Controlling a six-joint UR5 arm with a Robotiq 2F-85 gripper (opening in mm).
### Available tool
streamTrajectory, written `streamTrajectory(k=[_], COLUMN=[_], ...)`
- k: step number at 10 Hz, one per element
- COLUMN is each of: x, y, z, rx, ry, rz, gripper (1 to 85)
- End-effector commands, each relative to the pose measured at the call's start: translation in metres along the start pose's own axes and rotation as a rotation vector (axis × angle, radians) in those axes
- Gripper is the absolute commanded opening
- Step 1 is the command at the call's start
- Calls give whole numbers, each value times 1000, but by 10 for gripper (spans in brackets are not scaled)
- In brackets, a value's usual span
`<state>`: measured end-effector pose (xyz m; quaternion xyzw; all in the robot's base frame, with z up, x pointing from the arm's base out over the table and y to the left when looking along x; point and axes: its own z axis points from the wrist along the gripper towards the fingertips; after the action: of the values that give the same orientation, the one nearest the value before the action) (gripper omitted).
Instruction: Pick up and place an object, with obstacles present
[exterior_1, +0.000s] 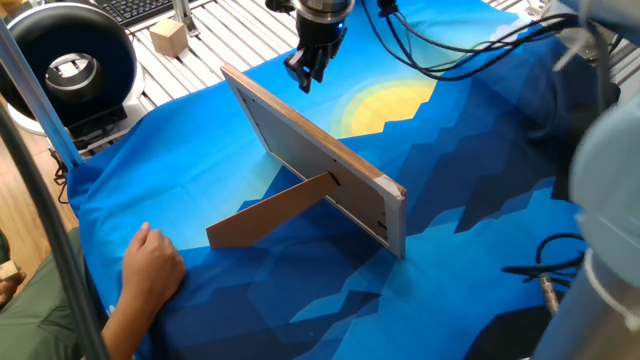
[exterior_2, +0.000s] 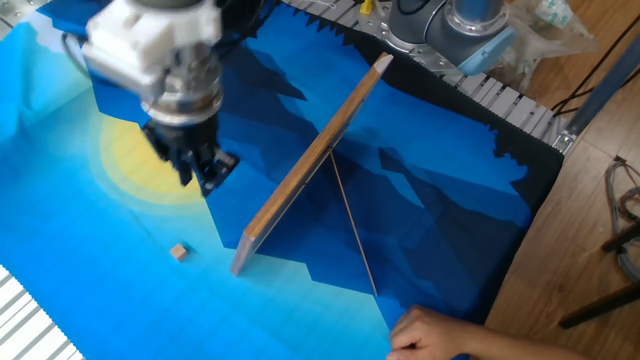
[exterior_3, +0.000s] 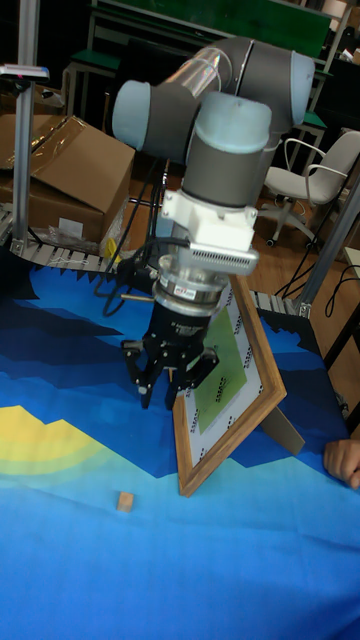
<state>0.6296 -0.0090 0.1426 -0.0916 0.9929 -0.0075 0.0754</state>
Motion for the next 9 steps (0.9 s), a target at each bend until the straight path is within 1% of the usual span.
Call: streamTrajectory(k=[1, 2, 3, 4, 5, 6, 7, 8, 9], x=[-15, -14, -14, -14, -12, -7, -4, -5, -8], y=[-5, -3, -2, -2, -3, -4, -4, -8, -10], z=[23, 27, 27, 27, 27, 26, 26, 26, 26], rx=[11, 0, -7, -7, -4, 0, 2, 17, 23], ry=[13, 7, -6, -6, 3, 22, 33, 26, 14], rz=[-9, -8, -12, -4, 9, 20, 39, 52, 52], gripper=[360, 360, 360, 360, 360, 357, 357, 350, 343])
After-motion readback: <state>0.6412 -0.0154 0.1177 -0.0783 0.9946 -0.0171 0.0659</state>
